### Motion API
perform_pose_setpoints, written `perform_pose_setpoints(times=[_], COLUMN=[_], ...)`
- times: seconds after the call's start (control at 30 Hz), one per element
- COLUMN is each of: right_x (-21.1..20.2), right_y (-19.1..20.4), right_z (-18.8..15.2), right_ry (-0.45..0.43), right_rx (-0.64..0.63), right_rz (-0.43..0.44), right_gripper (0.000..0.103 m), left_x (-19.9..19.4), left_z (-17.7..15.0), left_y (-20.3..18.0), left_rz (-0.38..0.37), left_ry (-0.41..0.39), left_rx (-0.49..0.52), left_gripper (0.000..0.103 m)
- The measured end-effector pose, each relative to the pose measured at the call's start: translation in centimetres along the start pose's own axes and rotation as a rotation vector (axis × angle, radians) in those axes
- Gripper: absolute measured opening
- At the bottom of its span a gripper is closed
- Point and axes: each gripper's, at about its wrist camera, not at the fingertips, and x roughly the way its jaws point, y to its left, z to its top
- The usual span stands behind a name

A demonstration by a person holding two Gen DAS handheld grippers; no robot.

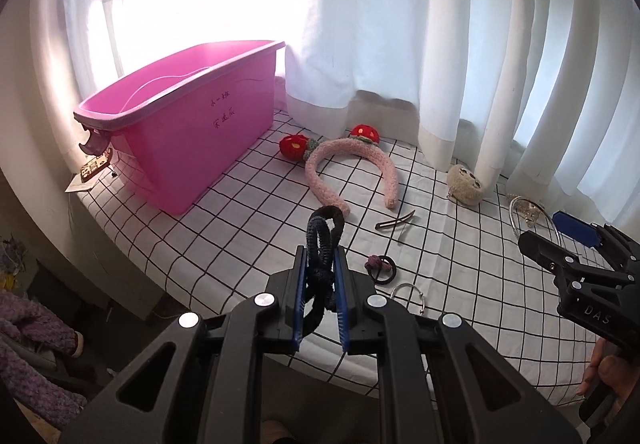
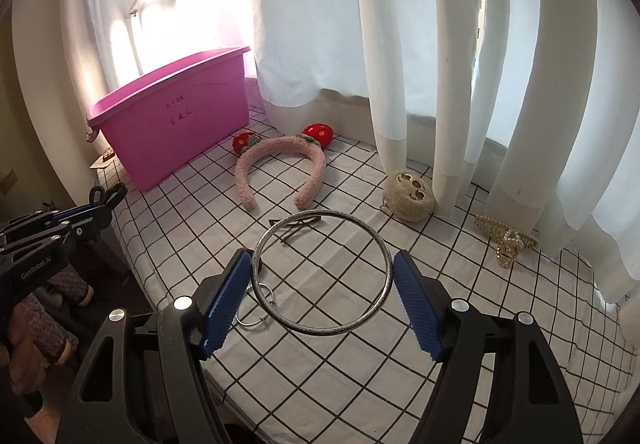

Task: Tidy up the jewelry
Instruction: 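Lift the hair tie with the left tool while the right tool lifts the silver ring, then lower both held items into the pink tub and open both tools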

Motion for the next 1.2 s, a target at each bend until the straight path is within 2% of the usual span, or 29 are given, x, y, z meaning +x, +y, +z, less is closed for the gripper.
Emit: perform_pose_setpoints(times=[0.3, 0.7, 0.93, 1.2], right_x=[1.0, 9.1, 15.2, 22.3], right_y=[5.8, 15.4, 20.2, 24.5], right_z=[9.5, 21.8, 27.2, 30.3], right_ry=[-0.111, -0.159, -0.128, 0.005], right_rx=[-0.065, -0.087, -0.120, -0.193], right_rz=[0.088, 0.134, 0.158, 0.196], right_gripper=[0.071, 0.071, 0.071, 0.071], left_x=[-3.1, 2.1, 7.2, 12.4], left_z=[6.3, 16.9, 20.5, 21.8], left_y=[6.6, 18.8, 24.0, 27.2], left_rz=[0.055, 0.059, 0.051, 0.039], left_ry=[-0.120, -0.156, -0.113, -0.002], left_rx=[-0.038, -0.042, -0.047, -0.099], left_gripper=[0.013, 0.013, 0.013, 0.013])
